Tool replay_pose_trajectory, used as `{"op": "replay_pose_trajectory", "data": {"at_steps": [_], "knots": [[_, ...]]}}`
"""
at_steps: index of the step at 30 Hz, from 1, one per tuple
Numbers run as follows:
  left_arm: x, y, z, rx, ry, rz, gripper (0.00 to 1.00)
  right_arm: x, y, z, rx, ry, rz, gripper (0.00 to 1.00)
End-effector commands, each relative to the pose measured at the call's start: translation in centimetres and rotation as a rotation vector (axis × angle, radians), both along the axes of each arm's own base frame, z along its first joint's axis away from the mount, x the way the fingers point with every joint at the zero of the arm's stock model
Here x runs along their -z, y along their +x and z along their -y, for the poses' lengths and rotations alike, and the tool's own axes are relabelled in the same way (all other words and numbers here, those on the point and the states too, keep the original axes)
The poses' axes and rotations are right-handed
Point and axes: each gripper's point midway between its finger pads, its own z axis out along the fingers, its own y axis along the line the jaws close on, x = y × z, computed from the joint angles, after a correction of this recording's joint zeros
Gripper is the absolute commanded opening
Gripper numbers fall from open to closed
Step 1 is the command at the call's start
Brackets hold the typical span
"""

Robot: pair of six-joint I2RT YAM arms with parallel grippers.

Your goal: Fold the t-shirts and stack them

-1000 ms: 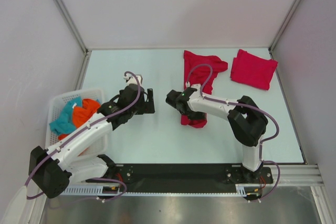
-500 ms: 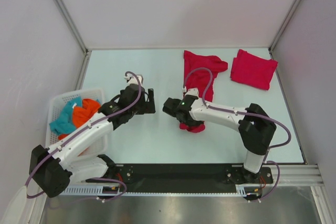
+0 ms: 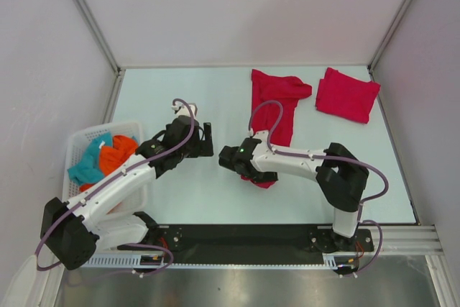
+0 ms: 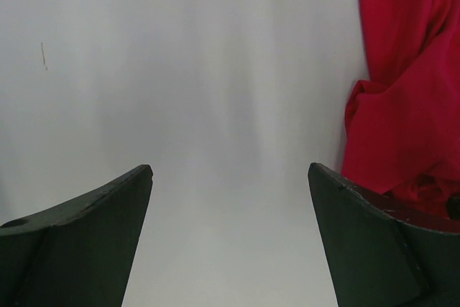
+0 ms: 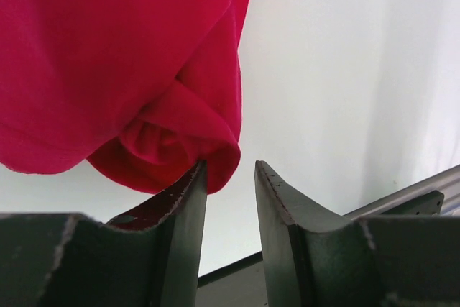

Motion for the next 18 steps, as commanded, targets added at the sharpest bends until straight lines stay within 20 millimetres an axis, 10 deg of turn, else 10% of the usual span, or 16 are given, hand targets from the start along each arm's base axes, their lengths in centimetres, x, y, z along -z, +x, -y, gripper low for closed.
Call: {"op": "replay_pose_trajectory", "data": {"at_steps": [1,18], "knots": [[-0.5,0.5,0.2,0.006,-0.017,0.025,0.96,-1.9,2.0,-0.5,0.020,0.013,0.084,0.39],[-0.5,0.6,0.3,0.009,-0.013,0.023,0.96,-0.2,3.1,1.1,0.038,0.012,0.074,0.25]]}}
